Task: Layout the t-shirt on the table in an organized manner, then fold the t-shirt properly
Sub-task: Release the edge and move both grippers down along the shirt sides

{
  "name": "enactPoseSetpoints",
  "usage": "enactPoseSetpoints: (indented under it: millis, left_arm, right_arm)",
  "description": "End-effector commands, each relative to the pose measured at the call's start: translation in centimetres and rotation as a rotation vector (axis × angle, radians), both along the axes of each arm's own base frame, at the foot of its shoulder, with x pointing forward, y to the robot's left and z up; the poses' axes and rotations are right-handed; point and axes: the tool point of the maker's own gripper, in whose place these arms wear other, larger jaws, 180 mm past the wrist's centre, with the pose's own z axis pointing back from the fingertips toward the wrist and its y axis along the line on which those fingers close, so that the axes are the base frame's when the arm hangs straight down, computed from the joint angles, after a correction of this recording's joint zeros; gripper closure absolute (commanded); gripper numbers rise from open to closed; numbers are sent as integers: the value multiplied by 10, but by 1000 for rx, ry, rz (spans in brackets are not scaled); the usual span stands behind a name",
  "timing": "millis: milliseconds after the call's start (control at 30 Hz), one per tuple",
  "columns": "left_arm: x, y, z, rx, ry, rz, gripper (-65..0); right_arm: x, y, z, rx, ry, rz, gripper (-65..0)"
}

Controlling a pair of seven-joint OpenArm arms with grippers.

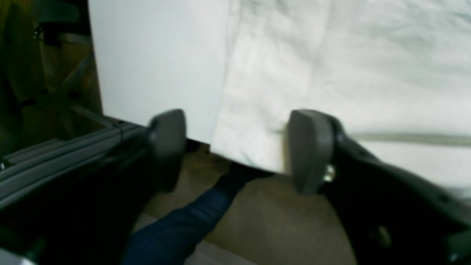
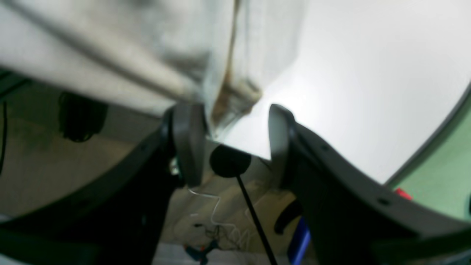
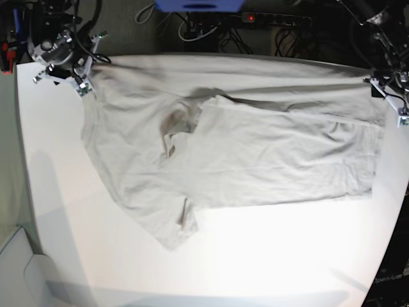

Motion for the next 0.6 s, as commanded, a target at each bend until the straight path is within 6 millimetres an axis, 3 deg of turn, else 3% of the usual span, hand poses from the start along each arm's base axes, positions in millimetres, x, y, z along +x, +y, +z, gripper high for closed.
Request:
enactPoseSetpoints:
  millis: [0,133,267,500,567]
  left_arm:
    - [2,6,10,26,-21,-5,-442]
    - [4,-1,14,29,-42,-11,-441]
    - [9,2,38,70,-118,14,-441]
    - [65,-3,82,81,-301,28,-442]
    - [79,-8,90,65,-347,37,-443]
  right_arm:
    - [10,-4,12,-15,-48,1,-288]
    - [23,-5,32,-41,-113,18,-290]
    - [51,-5,46,-43,-188,18,-290]
    - [128,-16,99,-97,-347,-17,-290]
    - [147,-31,117,-156,-366,-52,-291]
